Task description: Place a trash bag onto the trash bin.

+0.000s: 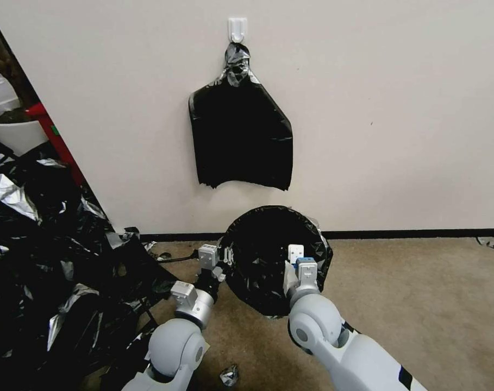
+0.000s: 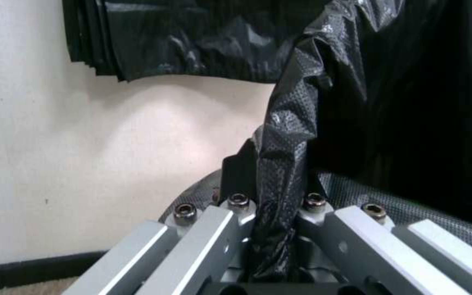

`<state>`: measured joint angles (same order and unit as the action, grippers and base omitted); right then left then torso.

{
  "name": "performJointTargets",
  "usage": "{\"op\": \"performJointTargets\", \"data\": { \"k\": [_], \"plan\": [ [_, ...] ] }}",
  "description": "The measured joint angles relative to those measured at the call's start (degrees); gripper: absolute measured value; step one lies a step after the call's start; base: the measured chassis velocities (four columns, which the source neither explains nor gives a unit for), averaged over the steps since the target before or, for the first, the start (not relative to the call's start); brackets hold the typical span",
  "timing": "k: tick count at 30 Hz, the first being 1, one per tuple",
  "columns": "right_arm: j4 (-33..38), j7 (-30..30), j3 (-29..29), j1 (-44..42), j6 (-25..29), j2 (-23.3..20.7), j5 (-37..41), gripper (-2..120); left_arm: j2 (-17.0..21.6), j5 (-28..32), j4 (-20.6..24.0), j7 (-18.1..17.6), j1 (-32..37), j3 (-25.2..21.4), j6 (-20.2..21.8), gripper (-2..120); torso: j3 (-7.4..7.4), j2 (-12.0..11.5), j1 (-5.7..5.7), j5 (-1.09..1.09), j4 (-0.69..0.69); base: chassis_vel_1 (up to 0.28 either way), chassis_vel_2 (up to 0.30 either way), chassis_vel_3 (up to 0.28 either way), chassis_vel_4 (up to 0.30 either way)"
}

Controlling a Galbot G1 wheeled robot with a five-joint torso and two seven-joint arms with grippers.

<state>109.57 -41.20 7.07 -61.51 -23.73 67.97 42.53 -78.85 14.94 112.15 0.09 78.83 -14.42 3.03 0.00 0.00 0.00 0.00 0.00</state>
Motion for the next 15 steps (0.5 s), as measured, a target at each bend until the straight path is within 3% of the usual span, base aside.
{"op": "performJointTargets", "data": {
  "k": [3,9,15],
  "plan": [
    [-0.2,0.1,-0.4,0.0,-0.2,0.1,1.0,2,0.0,0.1,-0.3,0.0,-0.2,0.2,0.0,3,0.00,0.0,0.00,0.00,0.00,0.000,0.000,0.000,0.000],
    [0.3,0.1,-1.1,-0.9,-0.3,-0.3,0.6,22,0.1,0.2,-0.9,0.0,-0.8,0.2,0.0,3,0.00,0.0,0.00,0.00,0.00,0.000,0.000,0.000,0.000],
    [6.5,1.5,-1.7,-4.1,1.5,-1.2,1.1,48,0.1,0.2,-1.8,-0.9,-1.4,0.0,0.2,3,0.00,0.0,0.00,0.00,0.00,0.000,0.000,0.000,0.000]
  ]
}}
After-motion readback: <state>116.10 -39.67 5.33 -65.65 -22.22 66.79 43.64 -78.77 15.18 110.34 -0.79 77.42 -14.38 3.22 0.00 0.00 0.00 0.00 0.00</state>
